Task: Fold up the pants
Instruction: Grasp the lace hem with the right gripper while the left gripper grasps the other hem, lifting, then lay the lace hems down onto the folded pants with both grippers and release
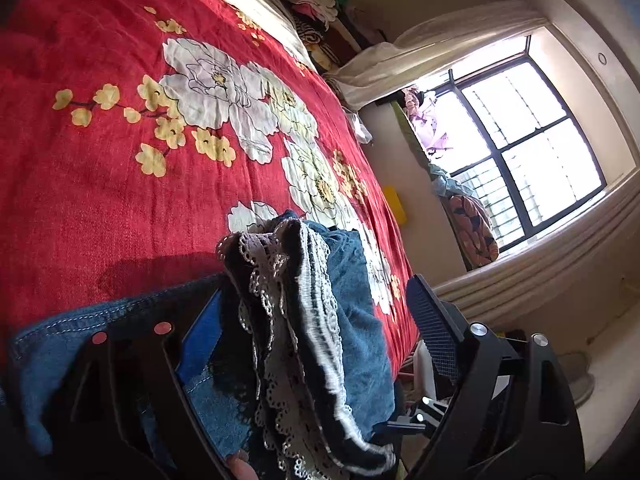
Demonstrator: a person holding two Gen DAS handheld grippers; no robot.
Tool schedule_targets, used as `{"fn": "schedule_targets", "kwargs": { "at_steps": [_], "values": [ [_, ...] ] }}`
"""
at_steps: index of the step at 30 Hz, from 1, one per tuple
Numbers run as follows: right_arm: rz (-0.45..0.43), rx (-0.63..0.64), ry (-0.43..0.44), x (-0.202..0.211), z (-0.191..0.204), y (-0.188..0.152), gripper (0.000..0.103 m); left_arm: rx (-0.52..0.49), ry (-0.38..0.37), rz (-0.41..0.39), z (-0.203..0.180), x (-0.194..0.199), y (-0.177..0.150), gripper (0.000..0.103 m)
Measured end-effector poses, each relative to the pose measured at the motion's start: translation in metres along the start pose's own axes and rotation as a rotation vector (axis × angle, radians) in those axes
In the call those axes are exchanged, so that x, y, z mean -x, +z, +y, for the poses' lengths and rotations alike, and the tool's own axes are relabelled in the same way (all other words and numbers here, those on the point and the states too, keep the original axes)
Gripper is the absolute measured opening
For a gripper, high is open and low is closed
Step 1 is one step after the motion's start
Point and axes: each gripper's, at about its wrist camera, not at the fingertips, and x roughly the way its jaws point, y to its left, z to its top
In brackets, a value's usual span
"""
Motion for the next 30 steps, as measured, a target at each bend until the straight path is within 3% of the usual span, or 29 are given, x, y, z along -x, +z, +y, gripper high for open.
{"fn": "schedule_targets", "kwargs": {
  "at_steps": [4,8,10,12,14,15,16,17,18,21,25,28,29,30],
  "values": [
    [-0.118,-0.156,0.024,0.032,-0.049,0.018,0.078,0.030,0.016,0.012,0.005,-0.008,0.007,0.079],
    [-0.110,-0.305,-0.092,0.027,-0.097,0.035,0.079,0.043,0.074,0.024,0.004,-0.023,0.013,0.075],
    [-0.080,-0.385,-0.110,0.012,-0.135,0.046,0.078,0.034,0.121,0.024,0.002,-0.028,0.014,0.050],
    [-0.048,-0.451,-0.089,-0.008,-0.161,0.055,0.065,0.034,0.136,0.024,0.002,-0.031,0.013,0.032],
    [-0.022,-0.489,-0.042,-0.025,-0.177,0.057,0.064,0.041,0.141,0.018,-0.002,-0.035,0.011,0.029],
    [0.013,-0.507,-0.002,-0.036,-0.186,0.059,0.060,0.038,0.141,0.013,-0.003,-0.036,0.010,0.024],
    [0.052,-0.536,0.017,-0.047,-0.195,0.061,0.040,0.034,0.148,0.003,-0.005,-0.035,0.008,0.022],
    [0.072,-0.563,0.031,-0.055,-0.199,0.062,0.019,0.030,0.159,-0.007,-0.007,-0.035,0.008,0.022],
    [0.074,-0.577,0.075,-0.059,-0.203,0.063,0.015,0.027,0.171,-0.019,-0.009,-0.032,0.008,0.021],
    [0.021,-0.578,0.063,-0.054,-0.207,0.071,0.015,0.029,0.253,-0.065,-0.002,-0.023,0.011,0.021],
    [0.087,-0.447,-0.081,-0.079,-0.194,0.074,0.015,0.074,0.287,-0.057,0.016,-0.030,0.010,0.022],
    [0.086,-0.428,-0.092,-0.080,-0.193,0.073,0.017,0.069,0.296,-0.066,0.018,-0.026,0.009,0.028],
    [0.084,-0.432,-0.084,-0.077,-0.193,0.074,0.021,0.074,0.292,-0.069,0.016,-0.022,0.009,0.031],
    [0.076,-0.438,-0.077,-0.071,-0.193,0.074,0.032,0.077,0.290,-0.077,0.014,-0.016,0.009,0.039]
  ]
}}
